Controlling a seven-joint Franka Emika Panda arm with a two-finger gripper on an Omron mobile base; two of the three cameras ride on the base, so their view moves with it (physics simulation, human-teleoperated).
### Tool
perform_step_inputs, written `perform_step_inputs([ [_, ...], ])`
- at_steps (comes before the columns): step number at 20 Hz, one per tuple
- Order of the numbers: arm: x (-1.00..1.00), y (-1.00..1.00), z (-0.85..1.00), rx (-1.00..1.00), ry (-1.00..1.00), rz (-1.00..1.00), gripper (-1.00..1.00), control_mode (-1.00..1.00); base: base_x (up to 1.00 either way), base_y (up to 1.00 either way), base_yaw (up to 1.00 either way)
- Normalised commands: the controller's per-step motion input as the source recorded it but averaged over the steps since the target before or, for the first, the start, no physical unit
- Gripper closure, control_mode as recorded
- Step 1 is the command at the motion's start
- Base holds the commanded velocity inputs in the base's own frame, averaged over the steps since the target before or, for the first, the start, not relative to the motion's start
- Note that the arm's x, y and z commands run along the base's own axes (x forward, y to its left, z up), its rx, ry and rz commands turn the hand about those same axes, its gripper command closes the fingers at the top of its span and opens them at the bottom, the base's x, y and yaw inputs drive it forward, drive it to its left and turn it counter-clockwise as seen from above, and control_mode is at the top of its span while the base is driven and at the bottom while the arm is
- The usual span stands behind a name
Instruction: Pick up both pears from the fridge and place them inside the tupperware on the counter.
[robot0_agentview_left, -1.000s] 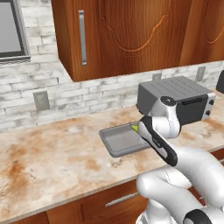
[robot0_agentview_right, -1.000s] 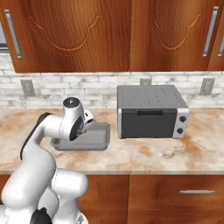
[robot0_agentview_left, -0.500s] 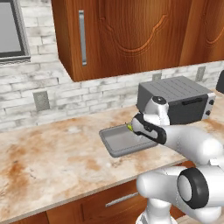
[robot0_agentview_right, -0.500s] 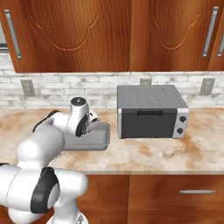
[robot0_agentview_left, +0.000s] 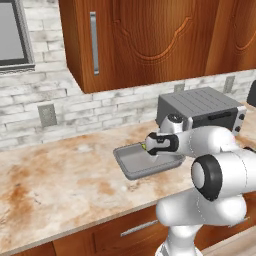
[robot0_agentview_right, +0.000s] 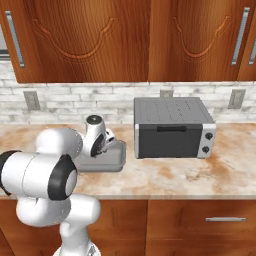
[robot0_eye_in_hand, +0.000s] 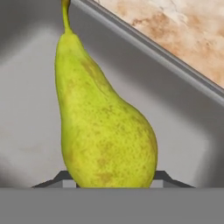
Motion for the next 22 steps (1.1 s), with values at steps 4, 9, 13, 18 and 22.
perform_step_inputs([
  [4, 0.36, 0.00, -0.34, -0.01, 0.01, 0.00, 1.00, -1.00, 0.00, 0.00, 0.00],
  [9, 0.31, 0.00, -0.29, 0.00, 0.02, 0.00, -1.00, -1.00, 0.00, 0.00, 0.00],
  [13, 0.15, 0.00, -0.06, 0.00, 0.03, 0.00, -1.00, -1.00, 0.00, 0.00, 0.00],
  [18, -0.10, -0.06, 0.37, 0.00, 0.01, 0.00, -1.00, -1.00, 0.00, 0.00, 0.00],
  [22, -0.43, -0.02, 0.66, 0.00, -0.06, 0.02, -1.00, -1.00, 0.00, 0.00, 0.00],
])
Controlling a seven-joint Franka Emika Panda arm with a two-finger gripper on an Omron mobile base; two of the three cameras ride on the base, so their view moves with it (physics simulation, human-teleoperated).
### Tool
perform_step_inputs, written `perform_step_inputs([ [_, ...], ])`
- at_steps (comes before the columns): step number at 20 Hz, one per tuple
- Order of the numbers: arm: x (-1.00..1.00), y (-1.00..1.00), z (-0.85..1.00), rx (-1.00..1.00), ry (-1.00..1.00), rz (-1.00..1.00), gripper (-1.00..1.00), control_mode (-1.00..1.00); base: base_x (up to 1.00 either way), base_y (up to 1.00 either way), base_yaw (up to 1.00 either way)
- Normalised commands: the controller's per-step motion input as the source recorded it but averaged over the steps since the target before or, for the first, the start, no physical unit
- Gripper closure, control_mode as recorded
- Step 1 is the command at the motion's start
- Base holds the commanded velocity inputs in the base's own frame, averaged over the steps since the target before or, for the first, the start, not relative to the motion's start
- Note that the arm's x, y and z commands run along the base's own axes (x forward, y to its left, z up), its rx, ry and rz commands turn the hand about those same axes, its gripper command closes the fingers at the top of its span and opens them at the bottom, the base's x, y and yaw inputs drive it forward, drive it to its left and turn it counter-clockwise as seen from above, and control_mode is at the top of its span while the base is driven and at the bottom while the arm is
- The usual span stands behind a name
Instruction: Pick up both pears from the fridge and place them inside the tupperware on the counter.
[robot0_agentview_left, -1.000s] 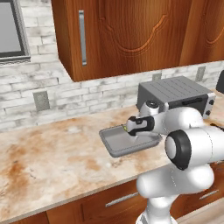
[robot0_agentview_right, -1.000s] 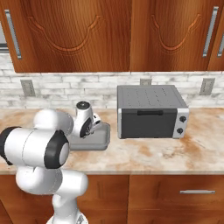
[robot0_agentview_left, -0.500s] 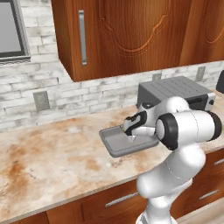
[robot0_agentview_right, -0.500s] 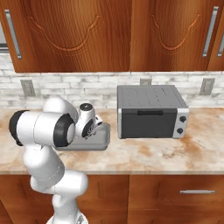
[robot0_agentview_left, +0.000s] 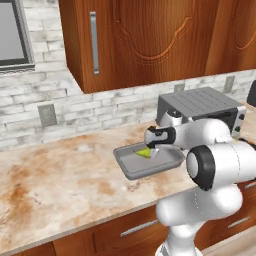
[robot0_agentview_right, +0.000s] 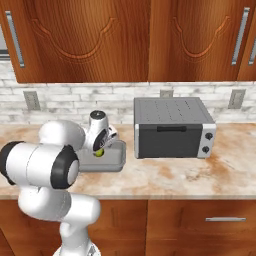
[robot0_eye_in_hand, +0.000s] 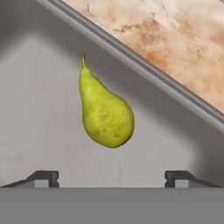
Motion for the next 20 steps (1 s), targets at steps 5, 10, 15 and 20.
perform_step_inputs([
  [5, -0.95, -0.08, 0.70, 0.00, -0.06, 0.00, -1.00, -1.00, 0.00, 0.00, 0.00],
  [10, -0.91, -0.05, 0.80, 0.03, -0.03, -0.08, -1.00, -1.00, 0.00, 0.00, 0.00],
  [15, -0.79, 0.00, 0.96, 0.17, -0.10, -0.15, -1.00, -1.00, 0.00, 0.00, 0.00],
  [20, -0.65, 0.17, 0.73, 0.13, -0.25, -0.11, -1.00, -1.00, 0.00, 0.00, 0.00],
])
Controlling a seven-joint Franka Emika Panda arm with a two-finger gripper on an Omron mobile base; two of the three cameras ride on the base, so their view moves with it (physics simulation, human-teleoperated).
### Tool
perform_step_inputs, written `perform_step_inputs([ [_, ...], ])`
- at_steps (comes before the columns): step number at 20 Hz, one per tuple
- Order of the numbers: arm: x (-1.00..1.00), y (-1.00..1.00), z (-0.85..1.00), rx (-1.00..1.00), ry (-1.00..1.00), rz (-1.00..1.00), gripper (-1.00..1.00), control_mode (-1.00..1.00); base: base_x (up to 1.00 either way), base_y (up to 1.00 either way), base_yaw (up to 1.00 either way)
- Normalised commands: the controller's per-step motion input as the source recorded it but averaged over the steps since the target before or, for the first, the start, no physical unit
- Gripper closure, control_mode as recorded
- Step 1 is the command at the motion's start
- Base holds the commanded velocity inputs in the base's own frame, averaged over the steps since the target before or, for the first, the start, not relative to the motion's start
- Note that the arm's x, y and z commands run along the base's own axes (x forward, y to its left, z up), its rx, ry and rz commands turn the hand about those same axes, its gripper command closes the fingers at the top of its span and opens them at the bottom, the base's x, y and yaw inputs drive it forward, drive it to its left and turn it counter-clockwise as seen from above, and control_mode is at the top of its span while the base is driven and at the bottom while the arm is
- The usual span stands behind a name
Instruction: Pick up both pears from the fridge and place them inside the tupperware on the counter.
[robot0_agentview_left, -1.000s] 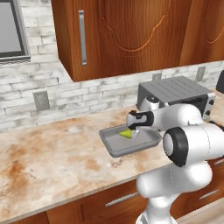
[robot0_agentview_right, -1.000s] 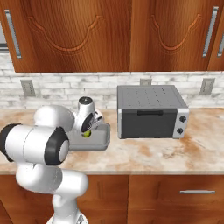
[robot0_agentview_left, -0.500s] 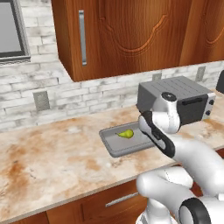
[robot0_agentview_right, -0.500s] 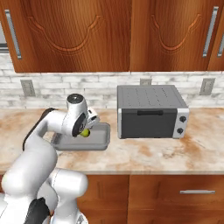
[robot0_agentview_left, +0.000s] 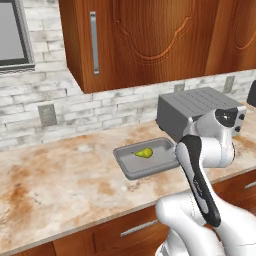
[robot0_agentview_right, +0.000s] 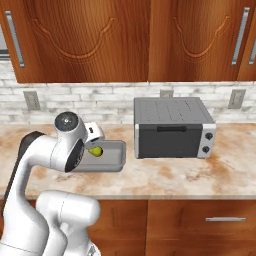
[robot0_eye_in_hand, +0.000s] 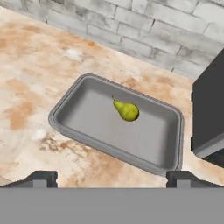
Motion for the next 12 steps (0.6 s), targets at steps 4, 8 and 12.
perform_step_inputs([
  [4, -0.56, 0.22, 0.59, 0.05, -0.22, -0.07, -1.00, -1.00, 0.00, 0.00, 0.00],
  [8, -0.67, -0.03, 0.70, 0.12, -0.01, -0.13, -1.00, -1.00, 0.00, 0.00, 0.00],
  [12, -0.54, -0.15, 0.18, 0.08, 0.06, -0.07, -1.00, -1.00, 0.00, 0.00, 0.00],
])
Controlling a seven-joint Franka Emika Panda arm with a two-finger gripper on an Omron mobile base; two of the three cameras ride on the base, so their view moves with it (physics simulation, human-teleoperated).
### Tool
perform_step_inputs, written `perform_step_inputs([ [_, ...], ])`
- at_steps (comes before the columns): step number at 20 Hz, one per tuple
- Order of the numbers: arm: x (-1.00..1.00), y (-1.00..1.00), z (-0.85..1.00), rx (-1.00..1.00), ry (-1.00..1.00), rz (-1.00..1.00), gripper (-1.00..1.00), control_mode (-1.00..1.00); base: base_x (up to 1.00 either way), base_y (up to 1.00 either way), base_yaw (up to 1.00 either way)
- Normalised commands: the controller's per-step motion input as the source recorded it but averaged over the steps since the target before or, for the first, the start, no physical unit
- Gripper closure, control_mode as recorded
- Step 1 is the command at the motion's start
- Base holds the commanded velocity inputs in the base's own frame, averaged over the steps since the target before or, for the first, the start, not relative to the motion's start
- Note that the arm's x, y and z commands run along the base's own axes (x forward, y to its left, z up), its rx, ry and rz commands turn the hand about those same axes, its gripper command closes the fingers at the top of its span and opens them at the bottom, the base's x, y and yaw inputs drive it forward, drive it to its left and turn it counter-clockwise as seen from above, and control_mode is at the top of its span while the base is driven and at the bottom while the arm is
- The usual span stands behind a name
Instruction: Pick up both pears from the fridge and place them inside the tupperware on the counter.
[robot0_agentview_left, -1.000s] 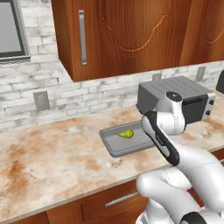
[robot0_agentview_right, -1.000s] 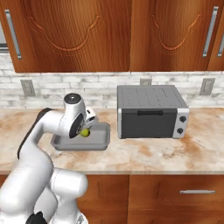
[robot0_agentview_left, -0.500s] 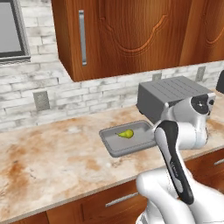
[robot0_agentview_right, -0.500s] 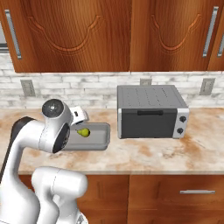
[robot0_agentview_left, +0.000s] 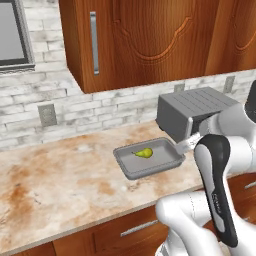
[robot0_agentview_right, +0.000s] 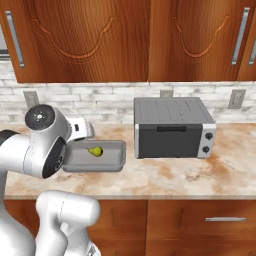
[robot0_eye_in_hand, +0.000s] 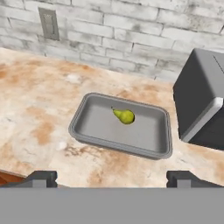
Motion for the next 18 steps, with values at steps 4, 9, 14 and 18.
perform_step_inputs([
  [4, -0.07, 0.18, 0.00, 0.00, 0.06, 0.00, -1.00, -1.00, 0.00, 0.00, 0.00],
  [9, 0.00, 0.10, 0.00, 0.00, 0.06, 0.00, -1.00, 1.00, -0.03, 0.03, 0.00],
  [14, 0.00, 0.00, 0.00, 0.00, 0.00, 0.00, -1.00, 1.00, -0.44, 0.18, 0.01],
  [18, 0.00, 0.00, 0.00, 0.00, 0.00, 0.00, -1.00, 1.00, -0.62, 0.06, 0.02],
])
